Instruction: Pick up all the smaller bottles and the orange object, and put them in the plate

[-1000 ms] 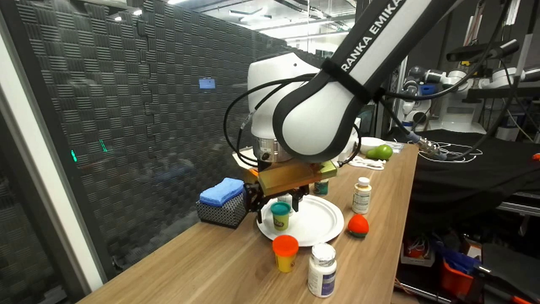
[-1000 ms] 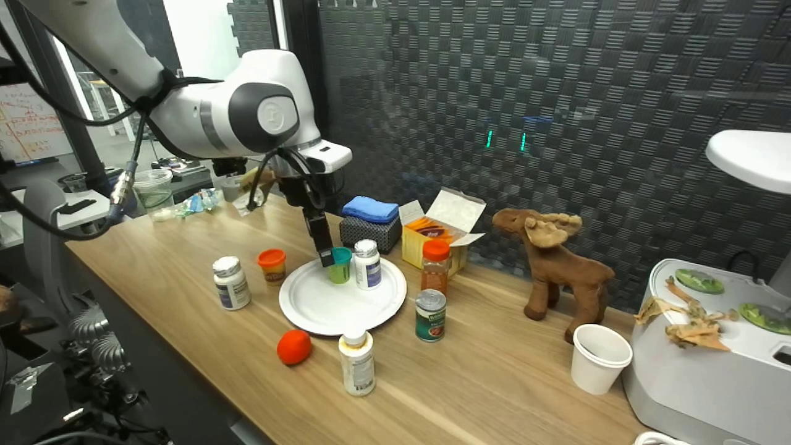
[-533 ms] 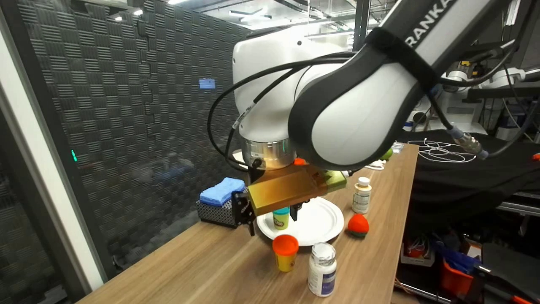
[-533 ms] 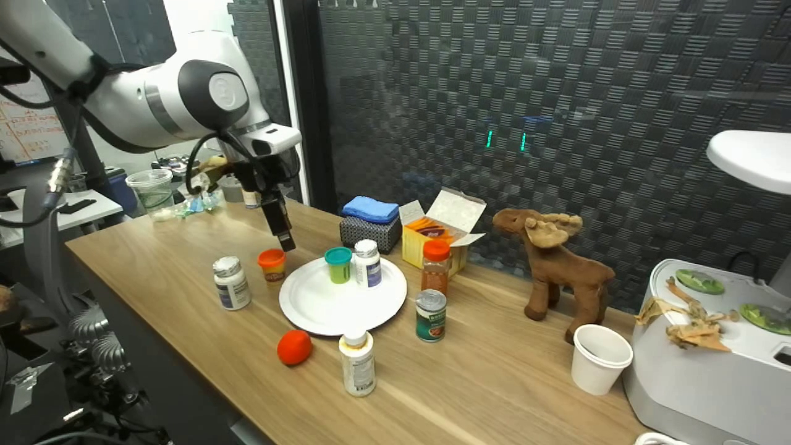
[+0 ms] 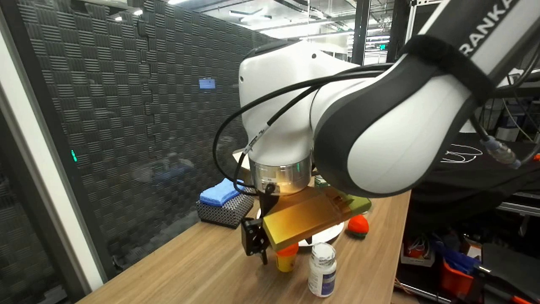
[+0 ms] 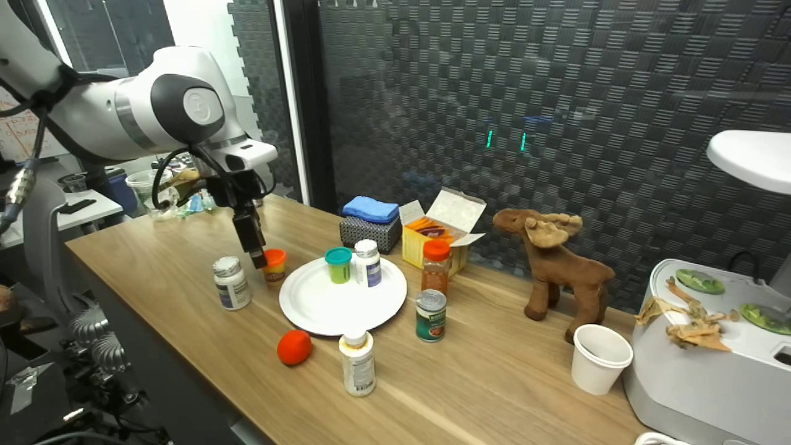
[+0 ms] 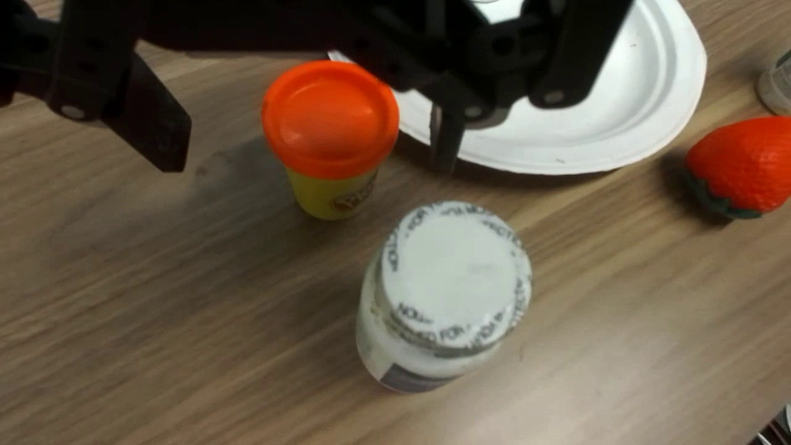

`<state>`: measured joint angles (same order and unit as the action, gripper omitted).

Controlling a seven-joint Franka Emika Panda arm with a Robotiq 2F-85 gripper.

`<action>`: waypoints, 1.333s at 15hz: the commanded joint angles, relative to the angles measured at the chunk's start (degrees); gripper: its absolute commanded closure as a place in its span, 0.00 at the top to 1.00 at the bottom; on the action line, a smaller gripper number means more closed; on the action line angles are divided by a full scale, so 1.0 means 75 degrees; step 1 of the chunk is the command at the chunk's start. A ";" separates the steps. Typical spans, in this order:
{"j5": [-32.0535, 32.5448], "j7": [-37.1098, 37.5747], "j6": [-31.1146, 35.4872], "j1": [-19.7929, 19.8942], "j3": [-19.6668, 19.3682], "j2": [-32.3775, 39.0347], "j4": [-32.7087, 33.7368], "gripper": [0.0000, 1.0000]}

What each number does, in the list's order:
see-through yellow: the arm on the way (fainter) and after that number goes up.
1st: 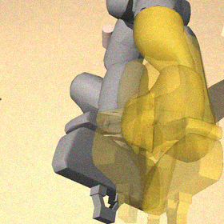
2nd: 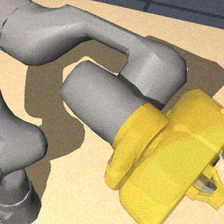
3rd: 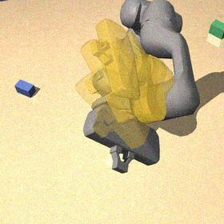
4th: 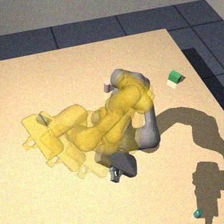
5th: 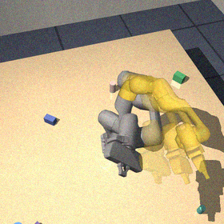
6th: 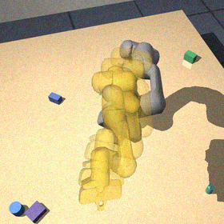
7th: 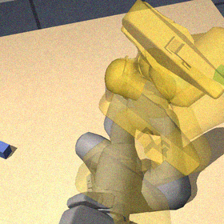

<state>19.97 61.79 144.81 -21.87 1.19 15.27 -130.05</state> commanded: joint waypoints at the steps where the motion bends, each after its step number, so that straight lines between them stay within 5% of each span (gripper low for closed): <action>1: 0.0122 0.0085 -0.0067 0.0159 0.0097 -0.0250 -0.0184 1.00; 8: 0.0002 -0.0229 0.0037 0.0436 0.0100 -0.0065 -0.0018 1.00; 10: 0.0058 -0.0269 0.0103 0.0484 0.0077 -0.0027 0.0004 0.74; 16: -0.0192 -0.0799 0.0504 0.0645 0.0170 -0.0008 -0.0025 0.29; 20: 0.0009 -0.0526 0.0673 0.0550 0.0050 -0.0526 -0.0373 0.28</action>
<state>19.62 57.25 148.22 -17.96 1.61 15.38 -130.30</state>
